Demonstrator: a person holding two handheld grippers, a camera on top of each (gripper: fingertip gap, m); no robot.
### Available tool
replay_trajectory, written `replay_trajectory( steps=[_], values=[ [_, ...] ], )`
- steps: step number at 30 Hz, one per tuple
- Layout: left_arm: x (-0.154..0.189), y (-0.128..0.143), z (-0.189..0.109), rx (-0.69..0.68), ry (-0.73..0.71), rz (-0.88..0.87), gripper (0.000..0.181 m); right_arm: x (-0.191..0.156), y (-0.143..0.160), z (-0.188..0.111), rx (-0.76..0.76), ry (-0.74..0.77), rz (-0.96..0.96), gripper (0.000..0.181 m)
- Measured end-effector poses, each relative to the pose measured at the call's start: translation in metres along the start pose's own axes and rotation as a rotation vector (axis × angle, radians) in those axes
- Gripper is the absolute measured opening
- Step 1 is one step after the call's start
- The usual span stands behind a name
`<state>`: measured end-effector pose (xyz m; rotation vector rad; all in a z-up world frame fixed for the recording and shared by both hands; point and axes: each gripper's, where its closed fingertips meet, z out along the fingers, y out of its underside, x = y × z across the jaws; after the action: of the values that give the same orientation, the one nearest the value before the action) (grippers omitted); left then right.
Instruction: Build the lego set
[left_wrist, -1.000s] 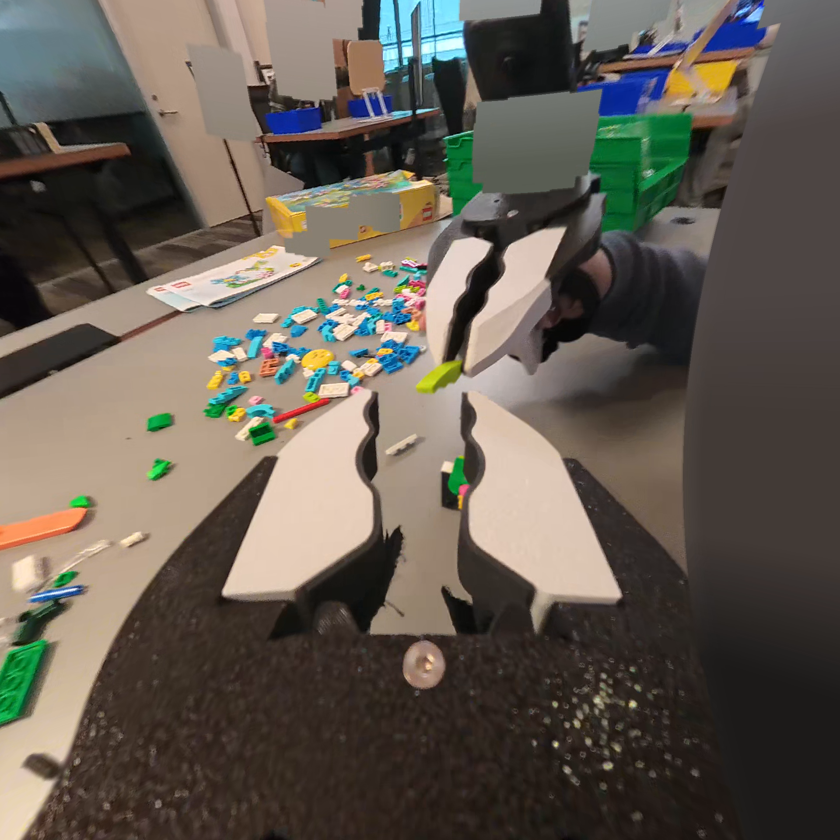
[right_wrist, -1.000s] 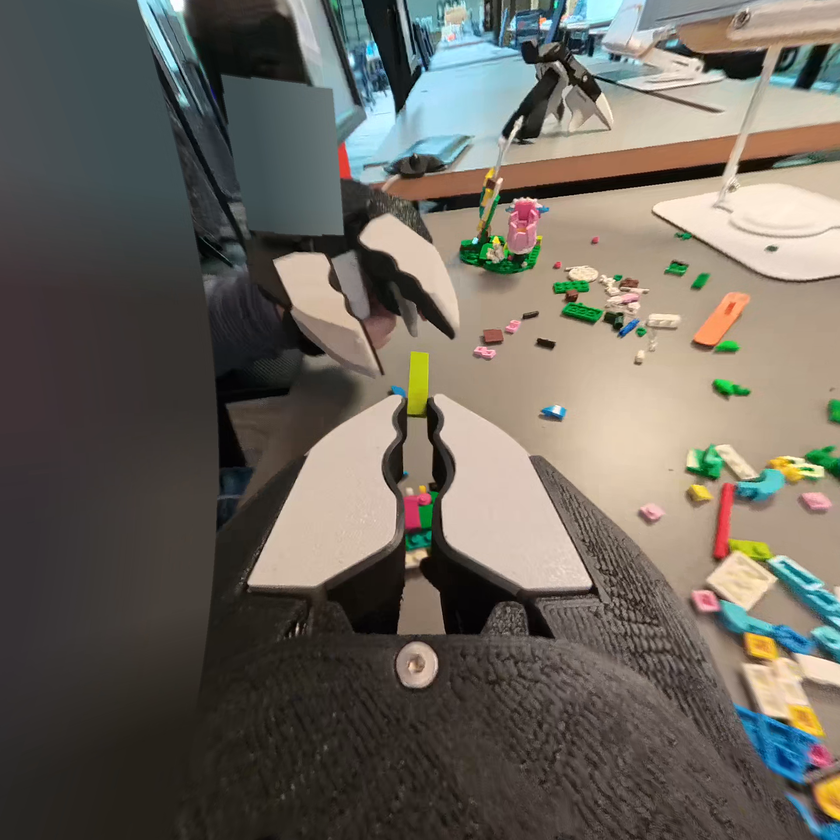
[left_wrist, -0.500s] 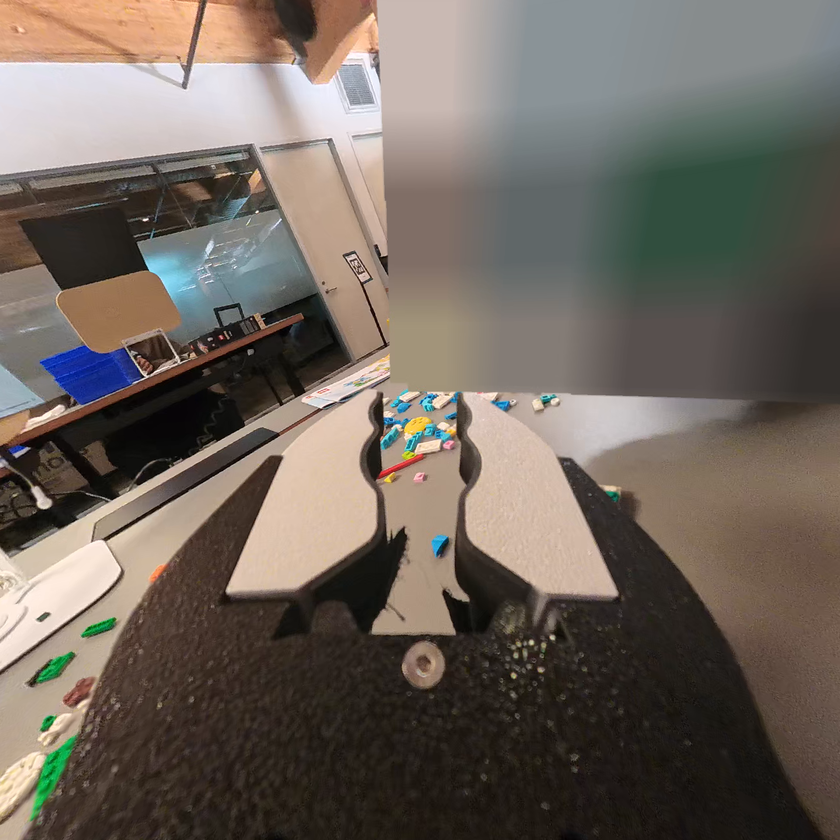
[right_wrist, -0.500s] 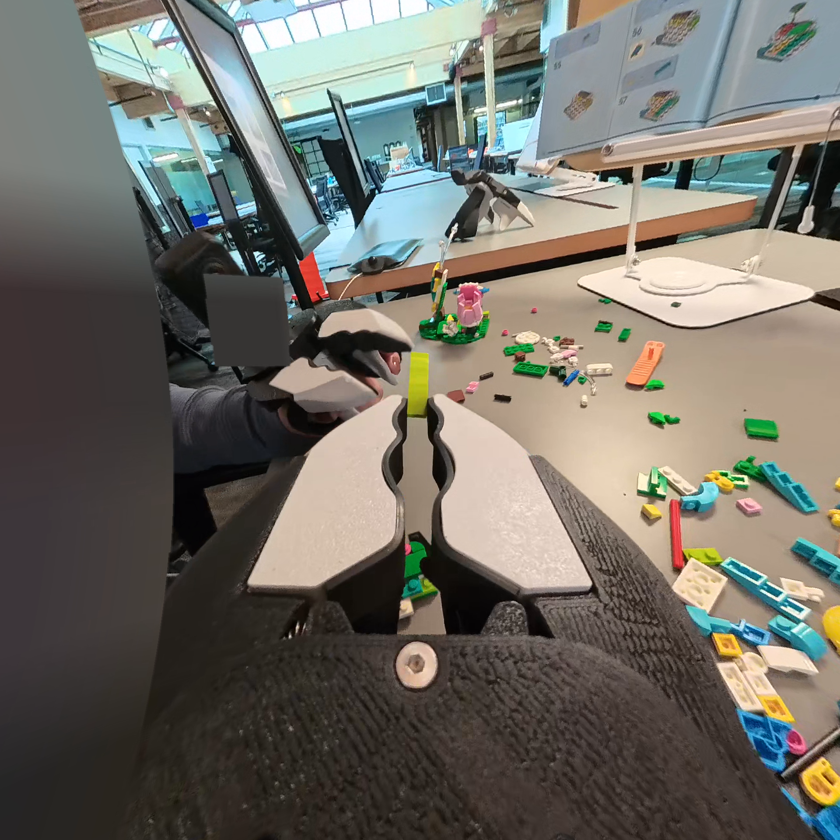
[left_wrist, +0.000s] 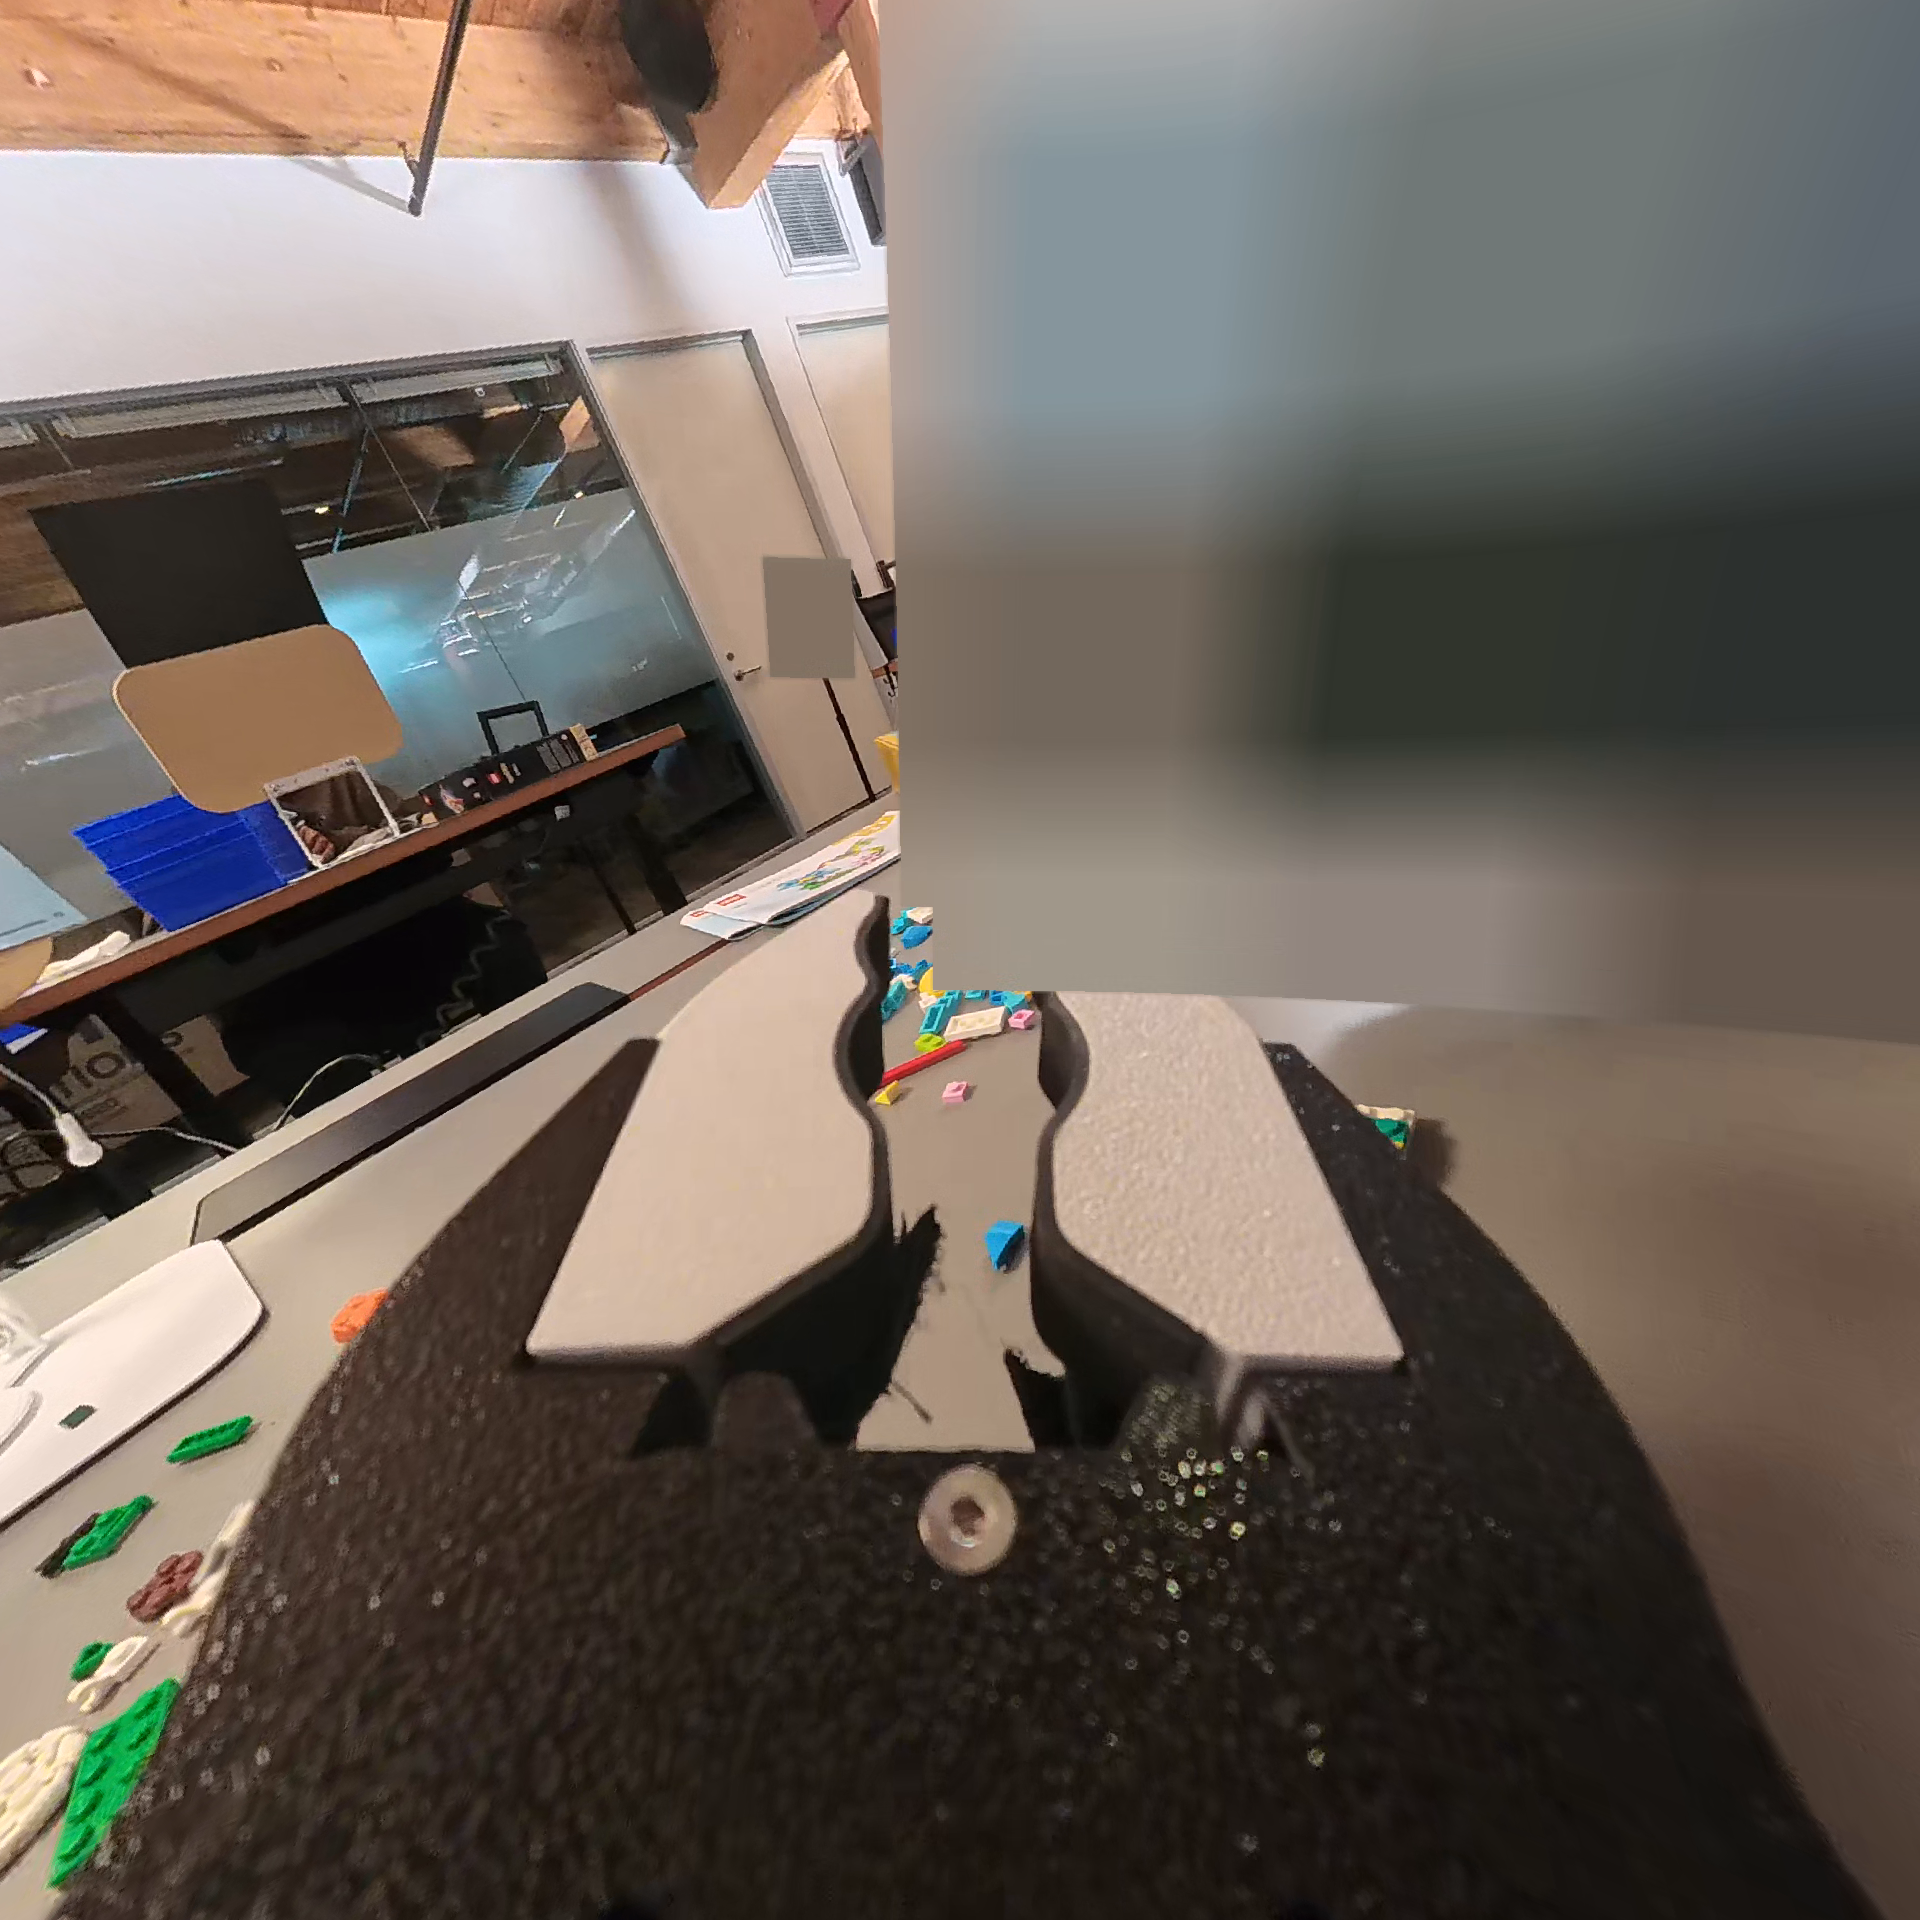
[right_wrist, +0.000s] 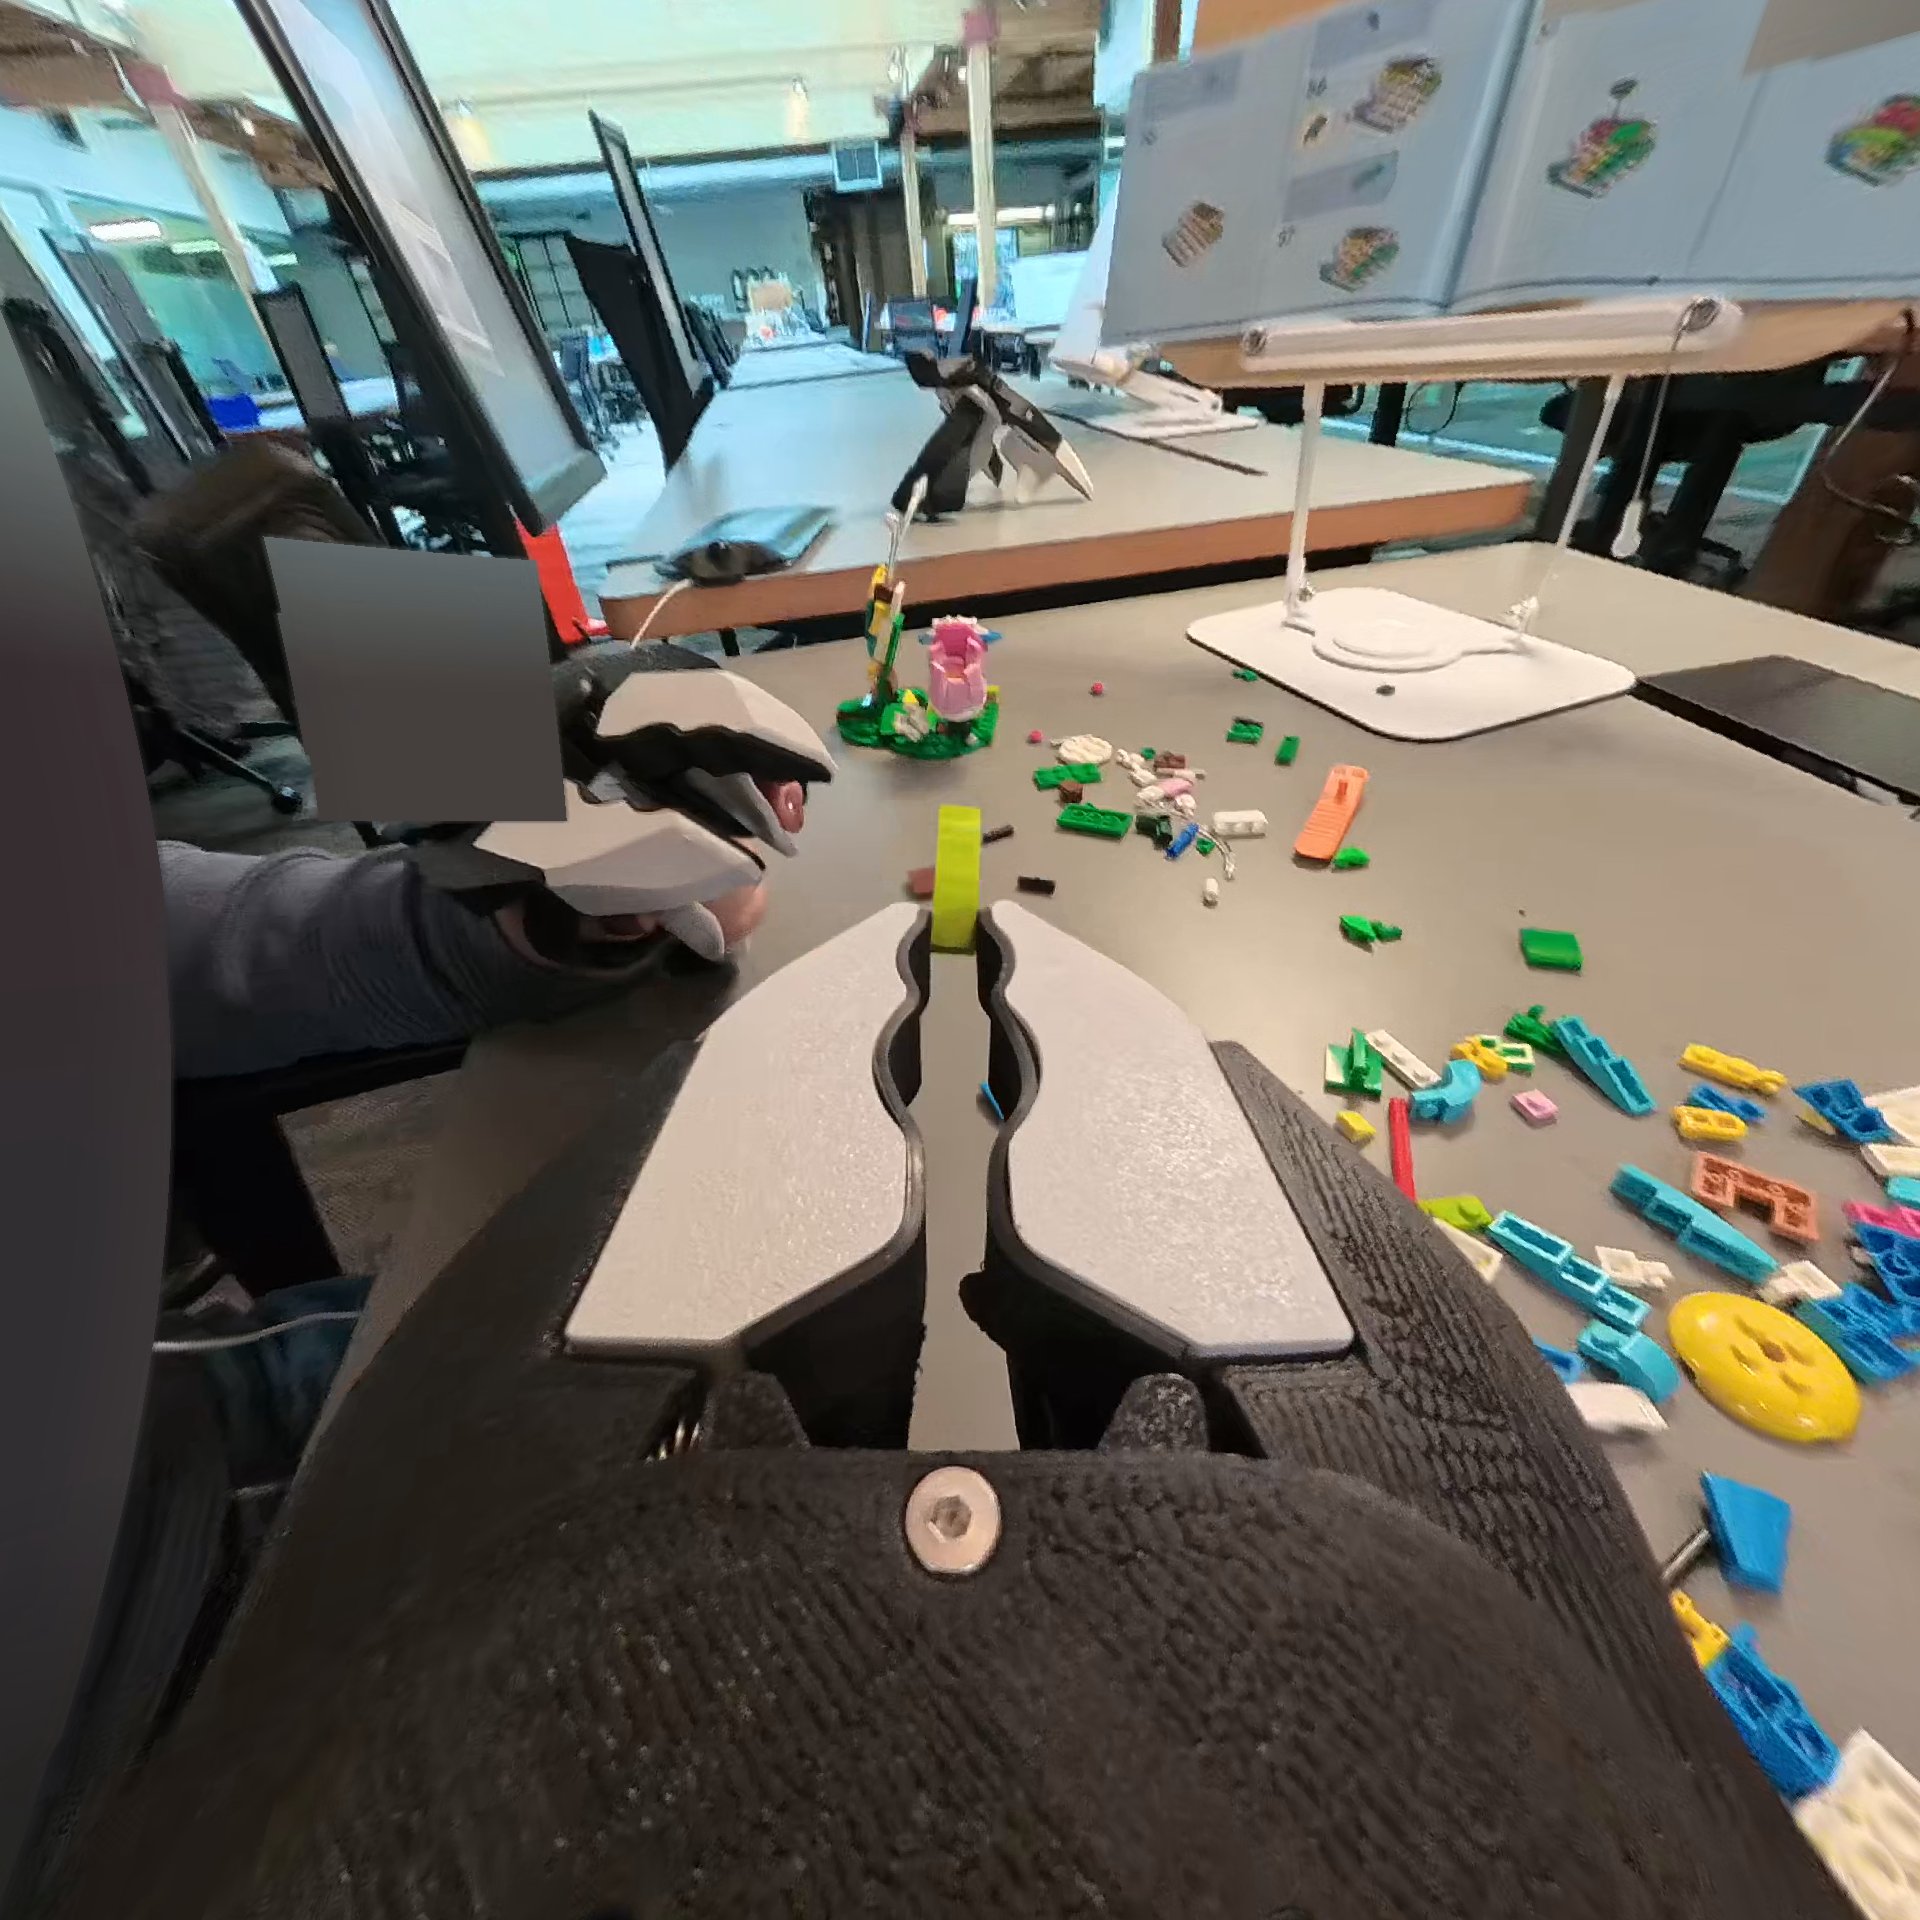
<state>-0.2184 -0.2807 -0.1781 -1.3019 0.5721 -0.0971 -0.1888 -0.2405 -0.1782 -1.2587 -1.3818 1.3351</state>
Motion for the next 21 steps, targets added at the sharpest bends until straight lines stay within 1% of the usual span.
replay_trajectory(
  steps=[5,8,12,17,18,21],
  values=[
    [0.000,0.001,0.000,-0.007,0.005,-0.006,0.024,-0.012,0.000,0.002,0.005,-0.077,-0.013,0.007],
    [0.003,0.003,0.001,-0.016,0.019,0.005,0.024,-0.014,0.004,0.003,-0.024,-0.071,-0.077,0.007],
    [0.008,0.004,0.002,-0.029,0.040,0.028,0.024,-0.023,0.011,0.004,-0.068,-0.088,-0.209,0.007],
    [0.021,0.004,0.003,-0.024,0.120,0.044,0.024,-0.040,0.031,0.005,-0.188,-0.113,-0.567,0.007],
    [0.025,0.004,0.002,-0.023,0.144,0.049,0.023,-0.043,0.035,0.005,-0.205,-0.122,-0.615,0.006],
    [0.036,0.003,0.002,-0.023,0.208,0.066,0.018,-0.049,0.038,0.007,-0.217,-0.150,-0.613,0.006]
  ],
)
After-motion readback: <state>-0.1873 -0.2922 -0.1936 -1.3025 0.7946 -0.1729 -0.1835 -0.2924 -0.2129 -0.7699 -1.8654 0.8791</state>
